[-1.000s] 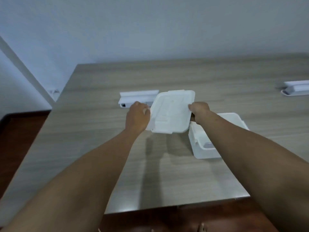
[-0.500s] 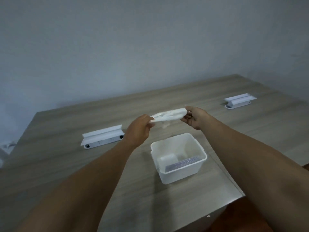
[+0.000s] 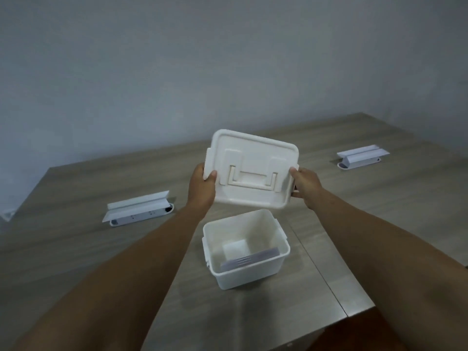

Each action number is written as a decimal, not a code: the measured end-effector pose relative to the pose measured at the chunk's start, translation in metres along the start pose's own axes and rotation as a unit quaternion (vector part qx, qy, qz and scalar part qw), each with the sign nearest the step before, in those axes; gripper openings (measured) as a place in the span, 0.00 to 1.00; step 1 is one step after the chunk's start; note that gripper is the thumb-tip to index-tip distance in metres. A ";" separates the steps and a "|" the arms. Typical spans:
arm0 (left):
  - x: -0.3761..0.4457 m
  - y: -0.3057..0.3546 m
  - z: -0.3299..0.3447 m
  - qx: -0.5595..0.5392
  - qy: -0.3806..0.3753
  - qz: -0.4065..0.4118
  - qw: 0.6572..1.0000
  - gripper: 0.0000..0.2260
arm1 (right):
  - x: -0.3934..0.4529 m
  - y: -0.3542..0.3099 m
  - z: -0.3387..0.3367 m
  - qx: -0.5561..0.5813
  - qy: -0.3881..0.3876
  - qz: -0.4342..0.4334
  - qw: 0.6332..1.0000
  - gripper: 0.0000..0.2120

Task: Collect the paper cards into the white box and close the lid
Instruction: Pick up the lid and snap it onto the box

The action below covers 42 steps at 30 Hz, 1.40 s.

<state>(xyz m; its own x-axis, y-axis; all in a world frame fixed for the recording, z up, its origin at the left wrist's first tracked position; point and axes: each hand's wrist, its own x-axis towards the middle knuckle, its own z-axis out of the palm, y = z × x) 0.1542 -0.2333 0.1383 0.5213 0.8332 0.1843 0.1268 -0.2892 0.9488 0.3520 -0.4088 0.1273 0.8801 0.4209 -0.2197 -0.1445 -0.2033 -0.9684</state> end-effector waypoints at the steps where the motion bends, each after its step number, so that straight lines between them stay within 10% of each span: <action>1: -0.003 -0.007 0.001 0.024 0.017 -0.020 0.999 0.14 | 0.003 0.003 -0.001 -0.023 0.003 -0.011 1.000 0.13; 14: -0.088 -0.112 0.027 0.409 -0.035 -0.275 0.869 0.16 | 0.014 0.112 0.014 -0.352 -0.157 0.050 0.921 0.16; 22: -0.096 -0.122 0.021 0.388 -0.009 -0.319 0.865 0.16 | 0.013 0.131 0.019 -0.406 -0.169 0.044 0.897 0.20; 35: -0.070 -0.131 0.004 0.134 -0.075 -0.529 0.835 0.10 | 0.017 0.156 0.009 -0.149 -0.191 0.226 0.944 0.23; 42: -0.071 -0.150 -0.006 0.022 -0.063 -0.527 0.847 0.10 | 0.029 0.158 0.021 -0.202 -0.105 0.167 0.959 0.24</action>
<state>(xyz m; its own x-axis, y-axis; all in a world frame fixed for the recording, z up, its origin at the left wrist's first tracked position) 0.0929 -0.2459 -0.0158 0.1838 0.5828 -0.7915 0.6080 0.5653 0.5575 0.3453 -0.4102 -0.0347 0.6976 0.4333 -0.5706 -0.1790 -0.6657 -0.7244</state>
